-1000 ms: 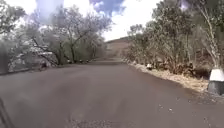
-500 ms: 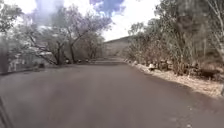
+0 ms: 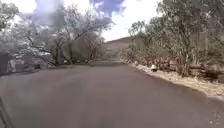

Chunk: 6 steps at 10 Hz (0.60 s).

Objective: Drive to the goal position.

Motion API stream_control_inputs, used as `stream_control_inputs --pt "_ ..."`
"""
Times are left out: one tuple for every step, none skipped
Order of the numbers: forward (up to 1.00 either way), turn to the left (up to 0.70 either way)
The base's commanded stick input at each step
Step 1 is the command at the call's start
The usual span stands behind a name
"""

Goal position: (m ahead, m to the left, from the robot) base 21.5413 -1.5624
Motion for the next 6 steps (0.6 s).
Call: stream_control_inputs --pt "0.70 0.00" --pt "0.70 0.00" --pt "0.70 0.00" --pt "0.70 0.00" --pt "0.70 0.00" --pt "0.70 0.00"
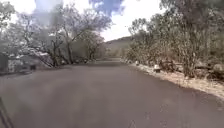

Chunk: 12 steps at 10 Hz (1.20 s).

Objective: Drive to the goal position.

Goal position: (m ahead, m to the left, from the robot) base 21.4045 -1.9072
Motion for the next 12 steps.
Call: stream_control_inputs --pt "0.70 0.00" --pt "0.70 0.00" --pt "0.70 0.00" --pt "0.70 0.00" --pt "0.70 0.00" --pt "0.70 0.00" --pt "0.70 0.00" --pt "0.70 0.00" --pt "0.70 0.00" --pt "0.70 0.00" --pt "0.70 0.00" --pt "0.70 0.00"
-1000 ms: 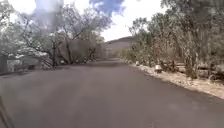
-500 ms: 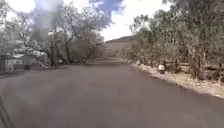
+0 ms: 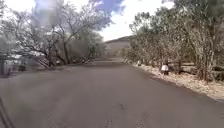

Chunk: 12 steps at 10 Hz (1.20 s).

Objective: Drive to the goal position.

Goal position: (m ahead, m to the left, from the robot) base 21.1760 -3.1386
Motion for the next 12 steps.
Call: stream_control_inputs --pt "0.70 0.00" --pt "0.70 0.00" --pt "0.70 0.00" --pt "0.70 0.00" --pt "0.70 0.00" --pt "0.70 0.00" --pt "0.70 0.00" --pt "0.70 0.00" --pt "0.70 0.00" --pt "0.70 0.00" --pt "0.70 0.00" --pt "0.70 0.00"
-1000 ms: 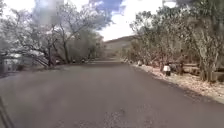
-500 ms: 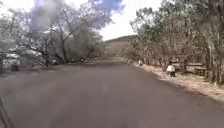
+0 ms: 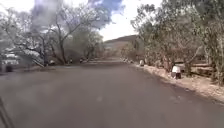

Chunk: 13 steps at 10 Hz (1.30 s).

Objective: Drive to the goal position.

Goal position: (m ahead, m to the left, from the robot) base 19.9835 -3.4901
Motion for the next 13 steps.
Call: stream_control_inputs --pt "0.70 0.00" --pt "0.70 0.00" --pt "0.70 0.00" --pt "0.70 0.00" --pt "0.70 0.00" --pt "0.70 0.00" --pt "0.70 0.00" --pt "0.70 0.00" --pt "0.70 0.00" --pt "0.70 0.00" --pt "0.70 0.00" --pt "0.70 0.00" --pt "0.70 0.00"
